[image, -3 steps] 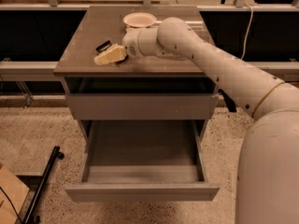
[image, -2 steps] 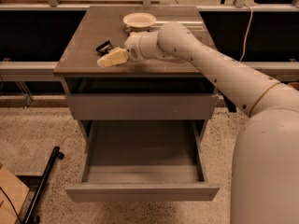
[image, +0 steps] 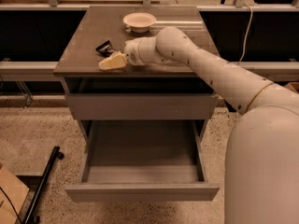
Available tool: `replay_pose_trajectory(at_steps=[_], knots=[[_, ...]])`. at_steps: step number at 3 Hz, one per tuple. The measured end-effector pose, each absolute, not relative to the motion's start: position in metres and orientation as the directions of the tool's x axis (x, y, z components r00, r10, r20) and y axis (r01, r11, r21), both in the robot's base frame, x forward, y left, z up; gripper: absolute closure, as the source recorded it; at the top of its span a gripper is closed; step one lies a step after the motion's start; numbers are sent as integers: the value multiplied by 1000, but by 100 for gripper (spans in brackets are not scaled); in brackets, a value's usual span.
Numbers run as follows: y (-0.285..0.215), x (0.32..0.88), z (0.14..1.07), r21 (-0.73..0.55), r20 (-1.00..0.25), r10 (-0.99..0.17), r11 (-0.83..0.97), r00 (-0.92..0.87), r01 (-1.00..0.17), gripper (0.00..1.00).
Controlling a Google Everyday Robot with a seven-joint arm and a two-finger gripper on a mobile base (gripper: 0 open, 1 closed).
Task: Place rxbar chocolate into middle drawer
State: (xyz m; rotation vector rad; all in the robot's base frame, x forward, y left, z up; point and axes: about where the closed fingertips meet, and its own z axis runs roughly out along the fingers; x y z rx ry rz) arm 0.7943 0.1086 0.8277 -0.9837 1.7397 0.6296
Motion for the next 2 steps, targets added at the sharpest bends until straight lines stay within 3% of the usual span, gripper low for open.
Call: replay_pose_trajectory(at_steps=[2], knots=[[109,793,822,-24,-928,-325,535,-180,-844,63]])
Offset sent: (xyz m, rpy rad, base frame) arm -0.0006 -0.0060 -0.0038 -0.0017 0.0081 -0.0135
